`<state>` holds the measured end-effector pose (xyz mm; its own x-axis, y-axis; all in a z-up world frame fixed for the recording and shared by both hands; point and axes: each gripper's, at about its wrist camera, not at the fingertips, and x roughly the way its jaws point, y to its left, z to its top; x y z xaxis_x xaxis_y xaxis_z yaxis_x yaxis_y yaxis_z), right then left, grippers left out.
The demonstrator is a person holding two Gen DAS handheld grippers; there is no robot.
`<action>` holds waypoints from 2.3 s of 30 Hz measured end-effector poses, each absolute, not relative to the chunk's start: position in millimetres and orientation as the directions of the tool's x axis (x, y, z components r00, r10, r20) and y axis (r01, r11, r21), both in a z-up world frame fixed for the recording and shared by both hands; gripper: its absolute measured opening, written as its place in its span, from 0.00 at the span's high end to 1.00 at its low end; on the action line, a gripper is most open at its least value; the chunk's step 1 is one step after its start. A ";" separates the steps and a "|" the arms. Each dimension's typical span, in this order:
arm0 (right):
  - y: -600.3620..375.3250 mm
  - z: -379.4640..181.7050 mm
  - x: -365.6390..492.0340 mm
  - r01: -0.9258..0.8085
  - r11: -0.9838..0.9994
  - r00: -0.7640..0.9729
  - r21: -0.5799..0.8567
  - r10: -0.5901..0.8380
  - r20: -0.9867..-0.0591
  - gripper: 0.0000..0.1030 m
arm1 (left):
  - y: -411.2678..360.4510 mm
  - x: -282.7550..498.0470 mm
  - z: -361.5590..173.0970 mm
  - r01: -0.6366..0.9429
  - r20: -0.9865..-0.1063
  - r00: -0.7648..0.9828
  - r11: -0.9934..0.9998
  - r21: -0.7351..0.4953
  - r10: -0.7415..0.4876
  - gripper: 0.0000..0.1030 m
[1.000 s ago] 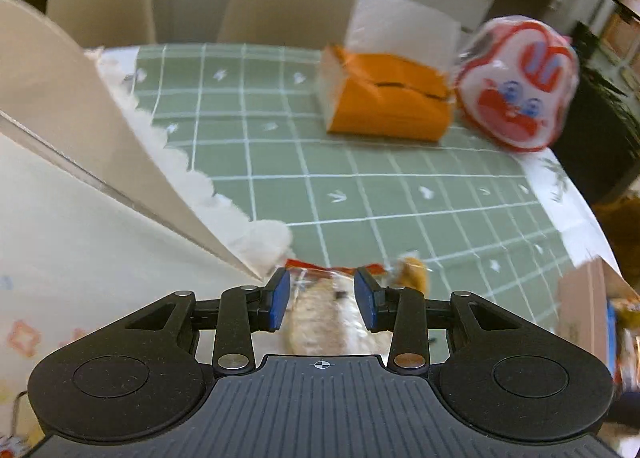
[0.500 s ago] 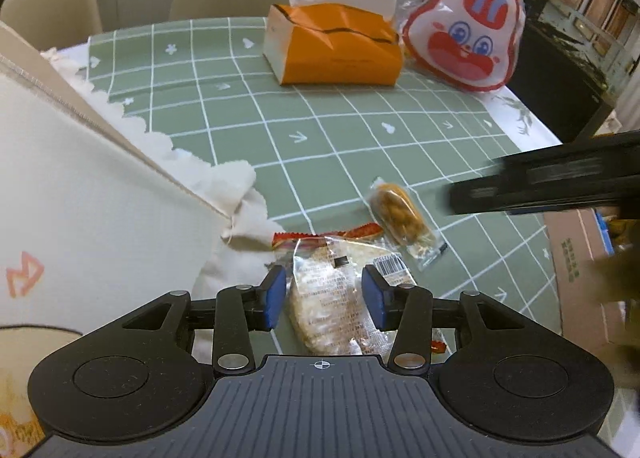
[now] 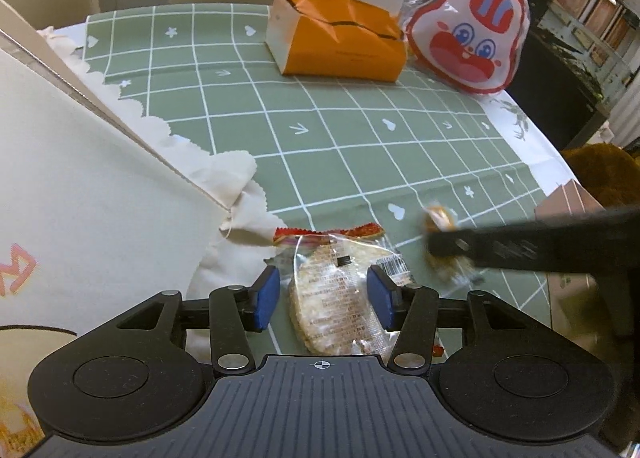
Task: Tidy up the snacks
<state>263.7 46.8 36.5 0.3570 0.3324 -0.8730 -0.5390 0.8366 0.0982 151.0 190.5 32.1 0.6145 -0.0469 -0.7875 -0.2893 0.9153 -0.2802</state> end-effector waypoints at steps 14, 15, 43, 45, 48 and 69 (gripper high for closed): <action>-55.8 49.6 143.9 -0.449 0.863 0.316 0.232 0.397 -0.862 0.81 | 123.4 123.4 27.9 0.082 -0.795 0.518 0.943 -0.322 -0.317 0.48; -61.2 47.3 133.6 -0.446 0.868 0.324 0.219 0.385 -0.864 0.81 | 117.1 120.6 27.1 0.110 -0.792 0.511 0.940 -0.324 -0.333 0.48; -83.2 28.2 96.0 -0.338 0.932 0.441 0.127 0.276 -0.854 0.46 | 109.4 86.3 25.4 -0.035 -0.704 0.537 0.821 -0.570 -0.465 0.57; -91.4 24.8 95.3 -0.322 0.939 0.434 0.124 0.263 -0.862 0.46 | 99.7 88.1 32.4 -0.003 -0.686 0.551 0.821 -0.571 -0.475 0.59; -100.9 21.6 93.7 -0.305 0.945 0.435 0.122 0.252 -0.864 0.46 | 85.8 96.2 32.8 0.012 -0.712 0.540 0.850 -0.526 -0.448 0.60; -95.5 34.2 109.9 -0.318 0.945 0.483 0.078 0.233 -0.844 0.32 | 103.1 58.0 45.9 -0.075 -0.780 0.532 0.899 -0.431 -0.329 0.78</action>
<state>109.9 -95.5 34.2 0.4829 0.2325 -0.8443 -0.3180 0.9448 0.0783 58.0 103.1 45.9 0.5320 -0.3293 -0.7801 -0.0749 0.8993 -0.4308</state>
